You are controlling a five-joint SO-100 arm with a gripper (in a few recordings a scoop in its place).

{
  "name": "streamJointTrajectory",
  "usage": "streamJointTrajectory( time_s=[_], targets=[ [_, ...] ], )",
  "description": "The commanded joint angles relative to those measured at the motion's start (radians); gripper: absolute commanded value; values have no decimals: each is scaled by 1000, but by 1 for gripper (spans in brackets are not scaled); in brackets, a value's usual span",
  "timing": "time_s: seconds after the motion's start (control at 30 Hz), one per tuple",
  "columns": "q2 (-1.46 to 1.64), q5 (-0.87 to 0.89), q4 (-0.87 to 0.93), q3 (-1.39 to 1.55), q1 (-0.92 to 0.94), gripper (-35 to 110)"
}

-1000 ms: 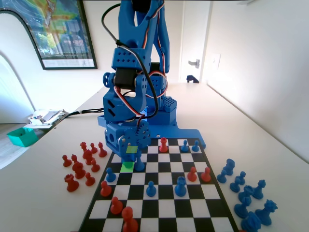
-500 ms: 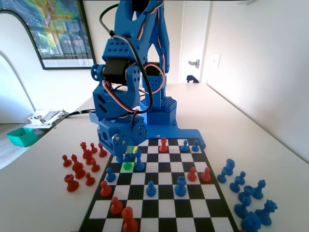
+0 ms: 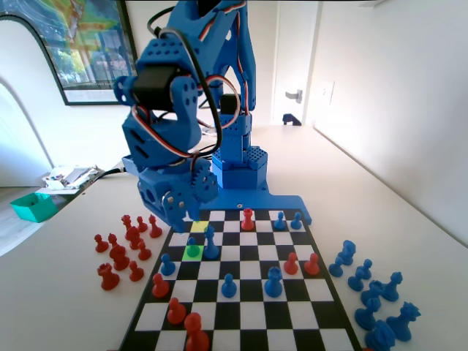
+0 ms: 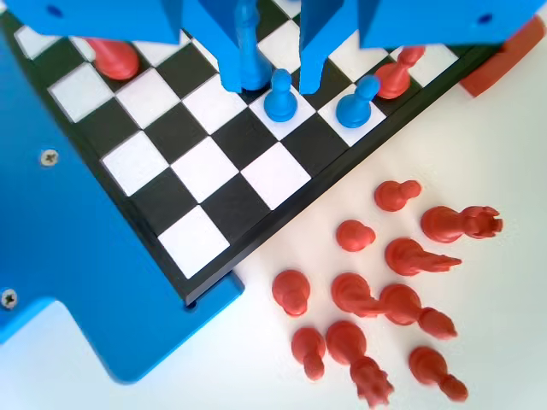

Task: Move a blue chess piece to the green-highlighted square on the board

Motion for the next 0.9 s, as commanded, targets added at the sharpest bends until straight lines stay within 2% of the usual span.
streamJointTrajectory(
  time_s=[0.0,0.3,0.47,0.6,0.87],
  targets=[
    [94,-15,67,-49,17,12],
    [233,8,198,-41,23,12],
    [347,83,281,-31,17,7],
    [451,173,322,0,0,1],
    [698,439,351,126,-80,1]
  ],
)
